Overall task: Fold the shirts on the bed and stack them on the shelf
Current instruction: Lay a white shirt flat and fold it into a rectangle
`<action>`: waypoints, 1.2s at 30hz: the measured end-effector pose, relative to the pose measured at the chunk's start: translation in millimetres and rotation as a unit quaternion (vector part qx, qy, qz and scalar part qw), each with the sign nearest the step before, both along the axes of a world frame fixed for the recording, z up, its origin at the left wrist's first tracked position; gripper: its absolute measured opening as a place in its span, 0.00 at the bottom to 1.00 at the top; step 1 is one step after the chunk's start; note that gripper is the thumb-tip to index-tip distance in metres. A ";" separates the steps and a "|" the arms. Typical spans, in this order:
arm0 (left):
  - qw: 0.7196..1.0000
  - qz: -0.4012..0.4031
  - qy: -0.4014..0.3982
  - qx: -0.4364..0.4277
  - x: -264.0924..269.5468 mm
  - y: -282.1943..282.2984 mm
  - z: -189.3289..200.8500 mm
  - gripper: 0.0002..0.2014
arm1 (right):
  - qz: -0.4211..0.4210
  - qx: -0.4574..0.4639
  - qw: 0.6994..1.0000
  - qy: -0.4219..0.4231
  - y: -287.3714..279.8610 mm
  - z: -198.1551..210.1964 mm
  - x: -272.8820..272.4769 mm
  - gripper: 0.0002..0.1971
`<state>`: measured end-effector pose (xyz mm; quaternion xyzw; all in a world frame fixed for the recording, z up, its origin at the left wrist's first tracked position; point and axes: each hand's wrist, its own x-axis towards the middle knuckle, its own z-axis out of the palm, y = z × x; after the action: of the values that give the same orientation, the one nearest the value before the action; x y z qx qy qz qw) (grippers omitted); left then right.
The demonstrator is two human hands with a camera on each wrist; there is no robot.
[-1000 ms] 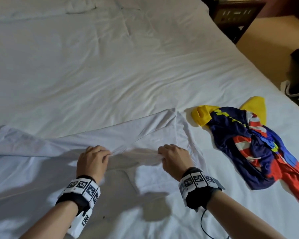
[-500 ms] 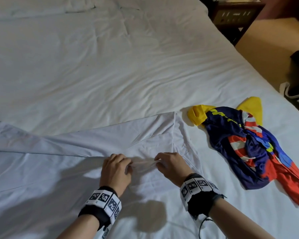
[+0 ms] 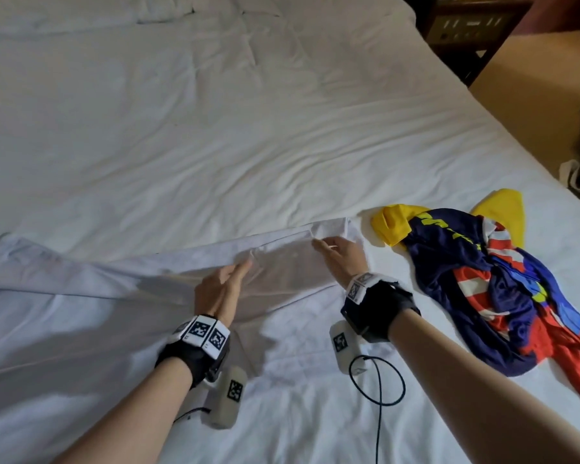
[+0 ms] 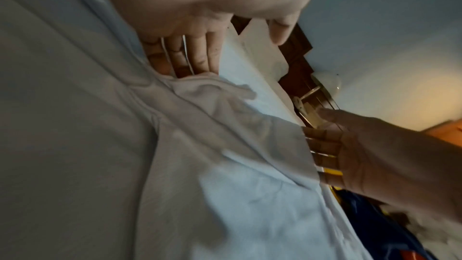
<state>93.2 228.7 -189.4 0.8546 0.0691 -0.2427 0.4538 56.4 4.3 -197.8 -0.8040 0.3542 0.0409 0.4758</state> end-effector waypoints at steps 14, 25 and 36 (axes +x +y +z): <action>0.978 -0.022 -0.091 0.188 -0.9 3.4 -28.3 0.14 | -0.001 -0.032 0.999 -0.029 -3.7 -10.7 -26.7 0.12; 0.902 -0.202 -0.221 0.312 52.0 98.2 -19.3 0.04 | 0.192 -0.232 0.939 -0.165 126.3 -0.5 -22.3 0.17; 0.709 -0.395 -0.176 0.557 150.3 239.9 10.2 0.18 | 0.386 -0.223 0.895 0.026 276.8 -18.4 60.6 0.24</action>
<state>243.5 468.6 -179.1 0.9286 -0.2336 -0.1628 -0.2380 117.0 281.1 -216.2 -0.9612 0.0282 0.1621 0.2214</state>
